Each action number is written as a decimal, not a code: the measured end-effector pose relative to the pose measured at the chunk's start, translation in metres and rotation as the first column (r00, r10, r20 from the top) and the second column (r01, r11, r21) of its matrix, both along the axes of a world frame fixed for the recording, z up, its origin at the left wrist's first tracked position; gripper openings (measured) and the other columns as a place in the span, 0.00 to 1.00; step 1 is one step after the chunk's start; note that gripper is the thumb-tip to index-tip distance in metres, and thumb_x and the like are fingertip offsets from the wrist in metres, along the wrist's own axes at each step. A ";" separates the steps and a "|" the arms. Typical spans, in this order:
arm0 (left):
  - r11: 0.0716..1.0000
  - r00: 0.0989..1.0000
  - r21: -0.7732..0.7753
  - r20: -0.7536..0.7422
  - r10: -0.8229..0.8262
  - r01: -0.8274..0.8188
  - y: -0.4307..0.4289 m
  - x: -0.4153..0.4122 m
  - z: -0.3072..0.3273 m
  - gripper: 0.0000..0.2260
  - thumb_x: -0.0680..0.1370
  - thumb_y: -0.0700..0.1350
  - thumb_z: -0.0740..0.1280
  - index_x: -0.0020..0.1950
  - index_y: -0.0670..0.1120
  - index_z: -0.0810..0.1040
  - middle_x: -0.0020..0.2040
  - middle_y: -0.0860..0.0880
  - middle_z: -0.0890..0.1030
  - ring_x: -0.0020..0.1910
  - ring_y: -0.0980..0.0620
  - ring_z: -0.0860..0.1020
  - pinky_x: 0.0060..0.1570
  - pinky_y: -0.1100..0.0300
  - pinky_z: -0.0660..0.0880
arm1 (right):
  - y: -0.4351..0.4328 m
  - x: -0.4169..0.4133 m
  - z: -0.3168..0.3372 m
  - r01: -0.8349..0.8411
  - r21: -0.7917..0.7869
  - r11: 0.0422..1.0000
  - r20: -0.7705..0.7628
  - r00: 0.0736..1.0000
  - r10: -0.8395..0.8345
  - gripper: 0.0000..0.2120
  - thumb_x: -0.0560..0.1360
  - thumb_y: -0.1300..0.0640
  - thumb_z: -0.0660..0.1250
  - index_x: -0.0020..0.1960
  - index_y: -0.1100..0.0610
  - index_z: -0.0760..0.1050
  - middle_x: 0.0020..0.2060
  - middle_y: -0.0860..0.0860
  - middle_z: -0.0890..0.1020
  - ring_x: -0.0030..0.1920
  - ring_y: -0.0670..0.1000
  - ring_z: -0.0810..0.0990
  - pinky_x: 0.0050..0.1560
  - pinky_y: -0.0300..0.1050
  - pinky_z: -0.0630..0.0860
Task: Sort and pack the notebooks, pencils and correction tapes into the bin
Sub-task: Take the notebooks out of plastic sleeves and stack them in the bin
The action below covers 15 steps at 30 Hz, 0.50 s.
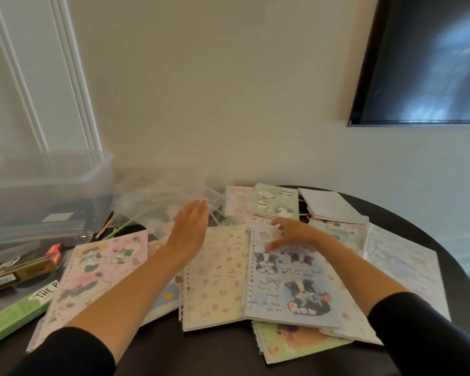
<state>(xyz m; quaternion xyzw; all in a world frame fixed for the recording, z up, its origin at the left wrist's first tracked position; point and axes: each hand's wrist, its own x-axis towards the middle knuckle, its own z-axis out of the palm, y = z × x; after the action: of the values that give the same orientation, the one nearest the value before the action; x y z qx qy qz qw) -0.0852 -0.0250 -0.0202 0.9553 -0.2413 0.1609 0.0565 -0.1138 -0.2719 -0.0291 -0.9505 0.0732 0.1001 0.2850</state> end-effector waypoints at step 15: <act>0.998 0.998 -0.054 -0.058 -0.023 0.020 -0.009 0.001 0.010 0.34 0.78 0.29 0.53 0.76 0.52 0.42 0.76 0.42 0.52 0.74 0.44 0.54 0.68 0.54 0.55 | -0.007 -0.005 0.049 -0.140 0.367 0.920 0.119 0.988 0.103 0.15 0.74 0.50 0.67 0.35 0.56 0.67 0.34 0.55 0.72 0.34 0.52 0.70 0.35 0.41 0.64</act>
<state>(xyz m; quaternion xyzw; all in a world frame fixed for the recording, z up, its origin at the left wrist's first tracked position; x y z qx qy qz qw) -0.0842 -0.0344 -0.0106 0.9552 -0.2453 0.1386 0.0909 -0.1184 -0.2788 0.0199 -0.8852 -0.0202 0.0833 0.4573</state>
